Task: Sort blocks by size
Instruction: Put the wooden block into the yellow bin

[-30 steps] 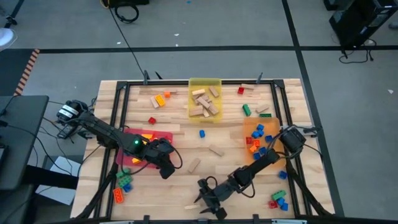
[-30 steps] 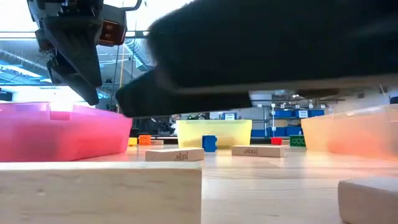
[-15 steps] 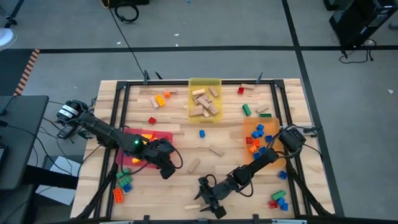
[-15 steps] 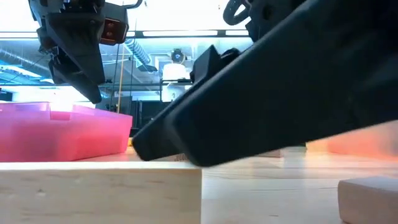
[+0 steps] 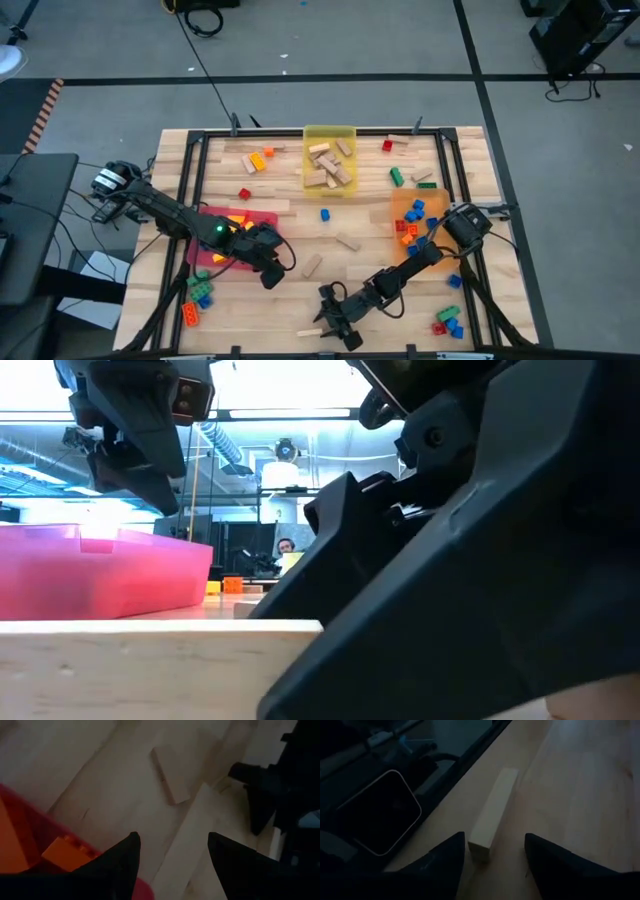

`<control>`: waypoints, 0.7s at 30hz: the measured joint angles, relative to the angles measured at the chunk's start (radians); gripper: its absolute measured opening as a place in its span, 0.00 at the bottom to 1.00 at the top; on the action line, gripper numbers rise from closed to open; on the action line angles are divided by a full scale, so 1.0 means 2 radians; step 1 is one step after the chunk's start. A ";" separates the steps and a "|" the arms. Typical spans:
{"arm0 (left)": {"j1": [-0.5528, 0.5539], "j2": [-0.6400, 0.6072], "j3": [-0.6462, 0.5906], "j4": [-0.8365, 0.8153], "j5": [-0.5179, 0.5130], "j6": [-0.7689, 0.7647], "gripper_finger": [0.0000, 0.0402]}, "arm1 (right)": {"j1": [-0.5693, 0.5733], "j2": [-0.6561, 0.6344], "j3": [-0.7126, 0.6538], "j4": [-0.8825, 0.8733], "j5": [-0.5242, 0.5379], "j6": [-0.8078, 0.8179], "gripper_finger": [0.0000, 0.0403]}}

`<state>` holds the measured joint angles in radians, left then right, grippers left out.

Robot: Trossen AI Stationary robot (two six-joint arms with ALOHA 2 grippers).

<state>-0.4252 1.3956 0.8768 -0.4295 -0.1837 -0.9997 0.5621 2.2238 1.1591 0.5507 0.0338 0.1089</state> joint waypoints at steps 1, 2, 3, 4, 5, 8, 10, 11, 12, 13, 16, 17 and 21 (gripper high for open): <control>0.000 0.000 0.000 0.001 0.000 0.000 0.60 | 0.000 0.000 0.000 0.000 0.000 -0.001 0.52; 0.000 0.000 0.000 0.000 0.000 0.000 0.60 | -0.001 0.000 0.000 0.000 0.000 -0.002 0.50; 0.000 0.000 0.000 0.001 0.000 0.000 0.60 | -0.001 0.000 0.000 -0.001 0.000 -0.002 0.46; 0.000 0.000 0.000 0.005 0.000 0.000 0.60 | -0.001 0.000 0.000 0.000 0.001 -0.002 0.43; 0.000 0.000 0.000 0.009 0.000 0.000 0.60 | -0.001 0.000 0.000 0.000 0.001 -0.003 0.39; 0.000 0.000 0.000 0.017 0.000 0.000 0.60 | -0.003 0.000 0.000 0.001 0.001 0.001 0.25; 0.000 0.000 0.000 0.026 0.000 0.000 0.60 | -0.005 0.000 0.000 0.002 0.000 0.013 0.17; 0.000 0.000 0.000 0.030 0.000 0.000 0.60 | -0.007 0.000 0.000 0.003 0.000 0.018 0.16; 0.000 0.000 0.000 0.032 0.000 0.000 0.60 | -0.009 0.000 0.000 0.004 0.000 0.023 0.16; 0.000 0.000 0.000 0.036 0.000 0.000 0.60 | -0.010 0.000 0.000 0.006 0.000 0.027 0.16; 0.000 0.000 0.000 0.047 0.000 0.000 0.60 | -0.015 -0.007 0.000 0.009 -0.003 0.040 0.16; 0.000 0.000 0.000 0.051 0.000 0.000 0.60 | -0.018 -0.012 0.000 0.008 -0.003 0.041 0.16; 0.002 0.000 0.000 0.062 0.018 0.001 0.60 | -0.030 -0.043 0.000 -0.004 0.019 0.041 0.20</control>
<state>-0.4207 1.3956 0.8768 -0.3050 -0.1475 -0.9967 0.5013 2.1377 1.1587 0.5420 0.0721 0.1913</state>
